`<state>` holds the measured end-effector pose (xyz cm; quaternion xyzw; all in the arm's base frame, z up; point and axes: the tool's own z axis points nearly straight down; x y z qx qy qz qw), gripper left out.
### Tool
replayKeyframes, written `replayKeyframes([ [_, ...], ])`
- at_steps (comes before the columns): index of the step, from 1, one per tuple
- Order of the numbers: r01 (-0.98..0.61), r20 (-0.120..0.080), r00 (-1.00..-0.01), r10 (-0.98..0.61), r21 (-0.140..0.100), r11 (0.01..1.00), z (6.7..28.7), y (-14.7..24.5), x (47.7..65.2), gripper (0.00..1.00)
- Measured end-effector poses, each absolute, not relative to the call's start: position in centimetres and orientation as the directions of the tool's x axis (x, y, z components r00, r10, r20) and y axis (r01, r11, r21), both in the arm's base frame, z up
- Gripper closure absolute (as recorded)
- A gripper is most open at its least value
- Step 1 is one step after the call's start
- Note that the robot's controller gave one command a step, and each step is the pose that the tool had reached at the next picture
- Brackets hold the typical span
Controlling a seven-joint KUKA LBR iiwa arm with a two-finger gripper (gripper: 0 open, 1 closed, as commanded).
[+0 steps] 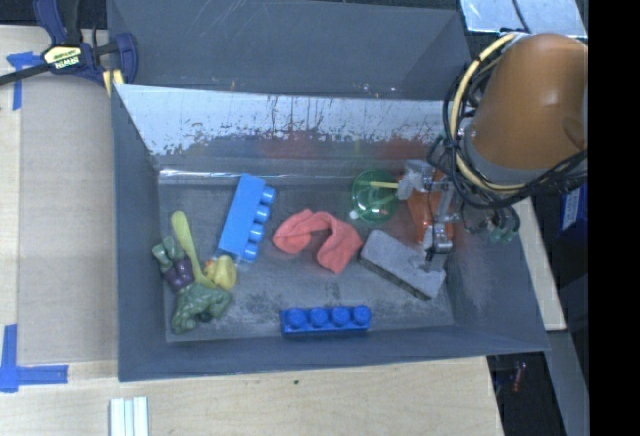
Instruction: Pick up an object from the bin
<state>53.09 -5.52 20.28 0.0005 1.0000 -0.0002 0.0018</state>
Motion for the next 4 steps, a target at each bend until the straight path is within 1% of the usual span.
replayKeyframes([
  [1,0.029,-0.008,-1.000,0.029,-0.001,1.000,17.6,-3.2,56.7,0.00],
  [2,-0.078,-0.012,-0.997,-0.078,-0.003,0.997,17.4,0.1,60.7,0.00],
  [3,-0.041,-0.009,-0.999,-0.041,0.000,0.999,10.8,2.8,58.7,0.00],
  [4,-0.128,-0.025,-0.991,-0.128,-0.004,0.992,8.2,3.5,54.7,1.00],
])
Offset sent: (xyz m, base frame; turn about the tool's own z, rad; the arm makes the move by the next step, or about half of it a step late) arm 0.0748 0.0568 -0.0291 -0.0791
